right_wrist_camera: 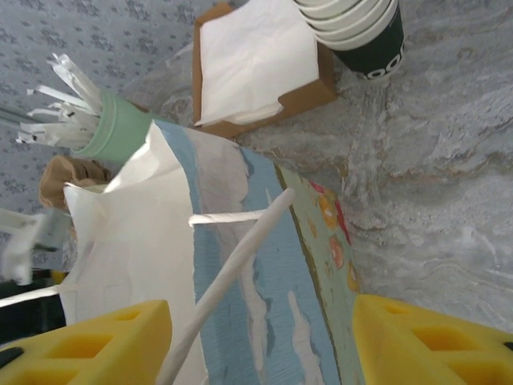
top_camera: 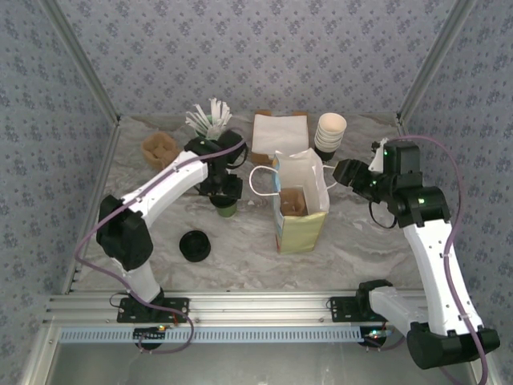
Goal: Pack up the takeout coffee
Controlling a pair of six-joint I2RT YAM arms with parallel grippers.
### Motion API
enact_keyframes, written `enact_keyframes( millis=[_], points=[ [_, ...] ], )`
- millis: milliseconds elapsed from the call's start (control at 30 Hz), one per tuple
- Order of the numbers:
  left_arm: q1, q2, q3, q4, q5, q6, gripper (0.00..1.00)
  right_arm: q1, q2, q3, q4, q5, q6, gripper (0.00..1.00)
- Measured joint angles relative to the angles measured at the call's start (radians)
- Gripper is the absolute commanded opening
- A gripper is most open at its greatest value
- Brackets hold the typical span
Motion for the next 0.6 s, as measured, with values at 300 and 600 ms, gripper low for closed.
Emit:
enact_keyframes(
  millis=[300,600],
  points=[
    [0.0,-0.127,0.2,-0.162,-0.063,0.008,0.63,0.055,0.032,-0.06,0.055,-0.058,0.0,0.65],
    [-0.029,-0.155,0.351,-0.309,-0.118,0.008,0.62,0.171,0.068,-0.11,0.114,-0.029,0.061,0.39]
  ],
)
